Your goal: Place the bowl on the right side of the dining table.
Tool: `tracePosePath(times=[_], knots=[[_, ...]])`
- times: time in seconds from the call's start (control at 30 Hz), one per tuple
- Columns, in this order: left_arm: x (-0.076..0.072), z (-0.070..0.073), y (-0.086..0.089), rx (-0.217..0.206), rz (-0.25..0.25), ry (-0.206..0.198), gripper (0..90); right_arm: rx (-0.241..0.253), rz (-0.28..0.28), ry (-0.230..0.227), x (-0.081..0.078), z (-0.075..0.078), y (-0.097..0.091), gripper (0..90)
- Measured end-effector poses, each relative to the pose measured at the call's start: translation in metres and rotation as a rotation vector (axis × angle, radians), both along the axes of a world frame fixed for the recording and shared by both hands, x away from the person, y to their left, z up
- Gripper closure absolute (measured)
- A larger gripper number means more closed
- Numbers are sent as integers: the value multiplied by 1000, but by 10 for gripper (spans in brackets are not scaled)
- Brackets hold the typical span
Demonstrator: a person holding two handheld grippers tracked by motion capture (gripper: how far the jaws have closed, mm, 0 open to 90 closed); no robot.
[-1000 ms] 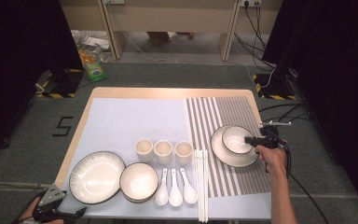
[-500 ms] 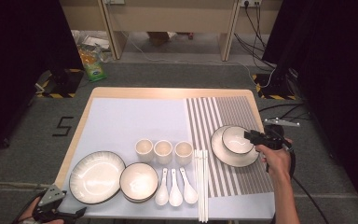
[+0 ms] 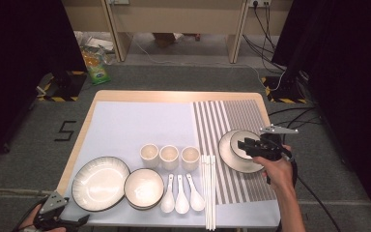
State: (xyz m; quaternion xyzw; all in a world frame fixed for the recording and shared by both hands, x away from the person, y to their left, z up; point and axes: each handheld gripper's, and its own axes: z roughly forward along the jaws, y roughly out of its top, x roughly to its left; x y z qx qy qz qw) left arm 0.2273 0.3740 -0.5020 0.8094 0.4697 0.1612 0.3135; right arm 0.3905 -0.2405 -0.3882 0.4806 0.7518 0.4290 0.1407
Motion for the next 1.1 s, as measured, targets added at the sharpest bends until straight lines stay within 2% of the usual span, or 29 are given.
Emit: tracePosePath(times=[0.07, 0.1, 0.17, 0.23, 0.43, 0.53, 0.8, 0.87, 0.9, 1.07, 1.1], knots=[[0, 0, 0, 0, -2, -3, 0, -10, 12, -1, -4, 2, 4, 619], [0, 0, 1, -3, -3, -3, 0, -33, 35, -6, -8, 2, 11, 612], [0, 0, 0, -3, -3, 0, 0, -33, 41, -8, -9, 2, 13, 612], [0, 0, 0, -2, -2, 0, 0, -42, 83, -13, -15, 0, 24, 611], [0, 0, 0, -2, -4, 0, 0, -52, 141, -6, -23, -5, 43, 601], [0, 0, 0, 2, -4, 1, 0, -50, 151, -3, -24, -7, 48, 598], [0, 0, 0, 4, -4, 3, 0, -38, 201, 31, -30, -19, 62, 591], [0, 0, 0, 4, -3, 1, 0, -48, 211, 35, -32, -23, 69, 592], [0, 0, 0, 1, -3, 1, 0, -50, 238, 40, -33, -27, 79, 592], [0, 0, 1, 2, -5, 1, 0, -63, 272, 51, -36, -32, 93, 588], [0, 0, 1, 2, -4, 3, 0, -63, 293, 61, -38, -34, 99, 584]])
